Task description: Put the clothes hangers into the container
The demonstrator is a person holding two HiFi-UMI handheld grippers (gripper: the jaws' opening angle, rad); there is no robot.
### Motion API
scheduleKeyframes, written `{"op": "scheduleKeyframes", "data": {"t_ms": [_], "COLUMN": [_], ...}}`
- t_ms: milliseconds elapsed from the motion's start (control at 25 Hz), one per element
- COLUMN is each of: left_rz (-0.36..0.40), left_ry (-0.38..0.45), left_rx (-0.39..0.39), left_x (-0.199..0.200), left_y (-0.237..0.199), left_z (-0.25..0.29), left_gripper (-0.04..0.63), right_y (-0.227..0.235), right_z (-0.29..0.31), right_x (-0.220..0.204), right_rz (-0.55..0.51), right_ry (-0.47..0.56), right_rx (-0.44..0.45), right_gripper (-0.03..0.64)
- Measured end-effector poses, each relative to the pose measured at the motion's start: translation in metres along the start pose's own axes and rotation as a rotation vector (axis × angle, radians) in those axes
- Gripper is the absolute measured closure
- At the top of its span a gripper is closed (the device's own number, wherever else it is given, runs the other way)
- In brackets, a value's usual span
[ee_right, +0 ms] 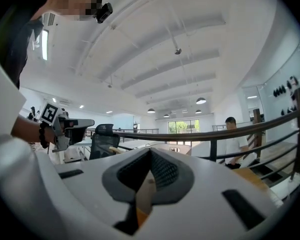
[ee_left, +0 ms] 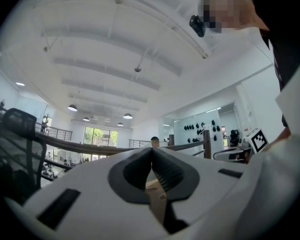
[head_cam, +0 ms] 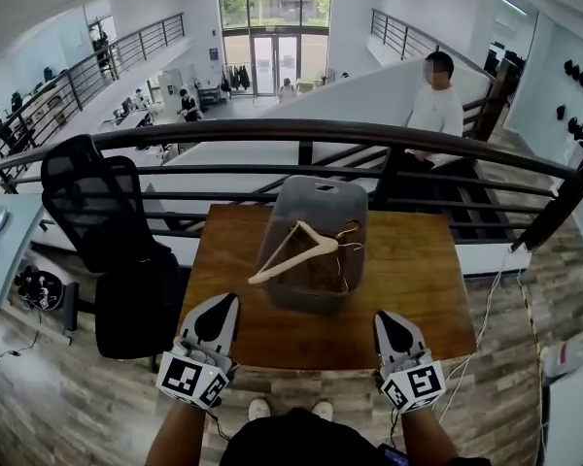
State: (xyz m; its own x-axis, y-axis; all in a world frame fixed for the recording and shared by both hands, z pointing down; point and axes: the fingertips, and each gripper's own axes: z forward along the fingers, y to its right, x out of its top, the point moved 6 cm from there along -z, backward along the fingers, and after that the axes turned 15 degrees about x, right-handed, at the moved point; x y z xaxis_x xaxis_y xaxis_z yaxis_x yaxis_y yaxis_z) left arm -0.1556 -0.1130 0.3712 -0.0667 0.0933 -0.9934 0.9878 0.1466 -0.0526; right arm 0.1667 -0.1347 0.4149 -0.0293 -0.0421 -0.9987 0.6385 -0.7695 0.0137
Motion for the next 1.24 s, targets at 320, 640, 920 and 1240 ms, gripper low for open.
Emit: {"op": "scheduleKeyframes", "data": {"t_ms": [320, 640, 920, 1240], "left_rz": [-0.052, -0.161, -0.157, -0.094], "left_ry": [-0.076, -0.109, -0.110, -0.127], "left_rx": [0.005, -0.018, -0.018, -0.047], "left_x": [-0.033, -0.048, -0.054, -0.058], "left_y": [-0.032, -0.038, -0.039, -0.025], "left_z": [-0.012, 0.006, 0.011, 0.017], "left_gripper": [0.580, 0.580, 0.580, 0.580], "right_y": [-0.007, -0.011, -0.007, -0.007], "right_z": [0.016, 0.025, 0.030, 0.035], "right_x": [-0.013, -0.016, -0.014, -0.012], "right_rz": [0.105, 0.109, 0.087, 0.083], "right_ry": [0.037, 0.002, -0.015, -0.014], "right_rx": [-0.062, -0.064, -0.060, -0.044], "right_gripper": [0.624, 0.624, 0.624, 0.624]}}
